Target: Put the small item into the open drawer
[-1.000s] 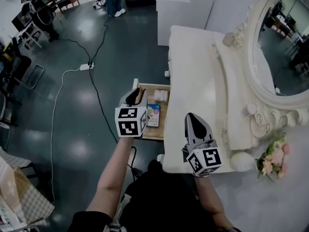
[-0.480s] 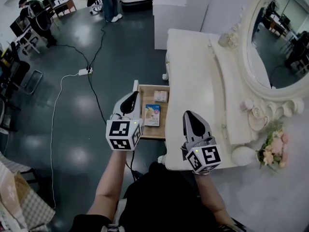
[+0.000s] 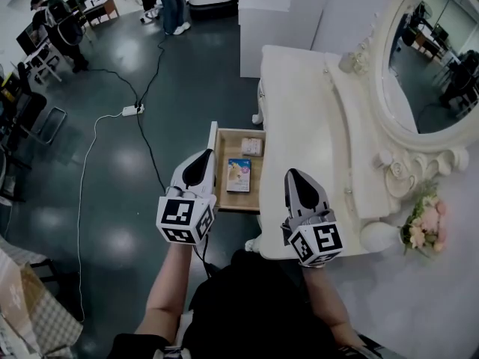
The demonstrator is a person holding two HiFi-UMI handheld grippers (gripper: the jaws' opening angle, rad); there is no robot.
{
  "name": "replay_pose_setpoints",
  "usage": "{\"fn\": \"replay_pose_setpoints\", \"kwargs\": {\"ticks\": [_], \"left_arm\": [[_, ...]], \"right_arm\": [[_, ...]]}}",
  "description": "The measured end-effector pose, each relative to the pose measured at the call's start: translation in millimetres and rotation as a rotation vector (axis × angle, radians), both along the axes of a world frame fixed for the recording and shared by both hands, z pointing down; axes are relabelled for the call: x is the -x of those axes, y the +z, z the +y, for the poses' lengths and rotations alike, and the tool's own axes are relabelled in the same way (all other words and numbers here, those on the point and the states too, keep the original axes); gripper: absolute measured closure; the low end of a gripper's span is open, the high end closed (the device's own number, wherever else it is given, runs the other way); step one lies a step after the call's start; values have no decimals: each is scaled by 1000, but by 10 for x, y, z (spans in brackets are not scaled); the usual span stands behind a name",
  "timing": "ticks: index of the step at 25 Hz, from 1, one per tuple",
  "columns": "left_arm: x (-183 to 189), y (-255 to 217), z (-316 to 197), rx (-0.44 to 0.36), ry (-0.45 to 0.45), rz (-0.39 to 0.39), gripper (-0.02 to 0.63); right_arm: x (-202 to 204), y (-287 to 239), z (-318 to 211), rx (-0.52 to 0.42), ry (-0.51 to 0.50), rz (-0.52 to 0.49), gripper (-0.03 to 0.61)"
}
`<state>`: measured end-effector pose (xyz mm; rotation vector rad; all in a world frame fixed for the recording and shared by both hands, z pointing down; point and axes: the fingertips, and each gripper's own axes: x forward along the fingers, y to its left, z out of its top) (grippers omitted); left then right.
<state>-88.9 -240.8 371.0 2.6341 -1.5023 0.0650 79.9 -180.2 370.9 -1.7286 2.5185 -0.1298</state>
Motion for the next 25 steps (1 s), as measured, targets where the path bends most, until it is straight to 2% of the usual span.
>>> {"fn": "replay_pose_setpoints", "kwargs": {"ticks": [12, 25], "left_arm": [[117, 37, 118, 4, 6, 12, 607], [73, 175, 50, 30, 15, 2, 607]], "right_arm": [[60, -40, 31, -12, 16, 23, 575], [38, -22, -56, 0, 21, 31, 575]]}}
